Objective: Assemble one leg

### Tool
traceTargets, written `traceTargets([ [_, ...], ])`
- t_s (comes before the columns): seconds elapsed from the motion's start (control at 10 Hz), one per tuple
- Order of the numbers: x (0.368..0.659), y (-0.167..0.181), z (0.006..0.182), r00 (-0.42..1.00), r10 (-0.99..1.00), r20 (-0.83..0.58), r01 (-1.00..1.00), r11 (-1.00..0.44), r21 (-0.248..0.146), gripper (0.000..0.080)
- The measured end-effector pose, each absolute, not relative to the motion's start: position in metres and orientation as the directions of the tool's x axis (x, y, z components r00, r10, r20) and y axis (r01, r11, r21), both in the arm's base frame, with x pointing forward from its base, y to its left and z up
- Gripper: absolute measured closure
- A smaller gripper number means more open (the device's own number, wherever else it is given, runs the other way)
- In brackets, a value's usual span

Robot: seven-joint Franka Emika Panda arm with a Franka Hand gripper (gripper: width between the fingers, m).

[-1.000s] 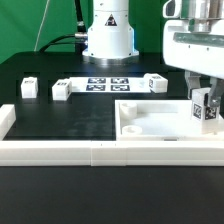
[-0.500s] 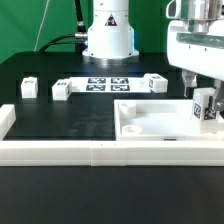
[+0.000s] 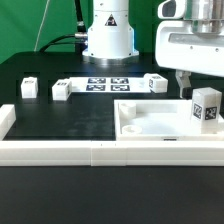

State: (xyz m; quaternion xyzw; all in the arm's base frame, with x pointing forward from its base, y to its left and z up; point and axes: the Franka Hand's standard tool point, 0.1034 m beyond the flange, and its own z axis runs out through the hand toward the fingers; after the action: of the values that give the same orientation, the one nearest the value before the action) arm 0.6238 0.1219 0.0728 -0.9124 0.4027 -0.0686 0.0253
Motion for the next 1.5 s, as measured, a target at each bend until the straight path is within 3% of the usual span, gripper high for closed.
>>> traceTargets([
  [0.6, 0.6241, 0.1208, 0.0719, 0.951, -0.275, 0.143, -0.273, -0.962, -0.029, 0.0151],
  [1.1, 0.6264, 0.1173, 0.0731, 0.985, 0.088, 0.151, 0.082, -0.996, 0.046, 0.0151],
  [1.3, 0.6265, 0.1163, 0.0729, 0.985, 0.085, 0.15, 0.079, -0.996, 0.046, 0.0151],
  [1.5, 0.6265, 0.1163, 0.0729, 0.985, 0.082, 0.151, 0.076, -0.996, 0.046, 0.0409],
])
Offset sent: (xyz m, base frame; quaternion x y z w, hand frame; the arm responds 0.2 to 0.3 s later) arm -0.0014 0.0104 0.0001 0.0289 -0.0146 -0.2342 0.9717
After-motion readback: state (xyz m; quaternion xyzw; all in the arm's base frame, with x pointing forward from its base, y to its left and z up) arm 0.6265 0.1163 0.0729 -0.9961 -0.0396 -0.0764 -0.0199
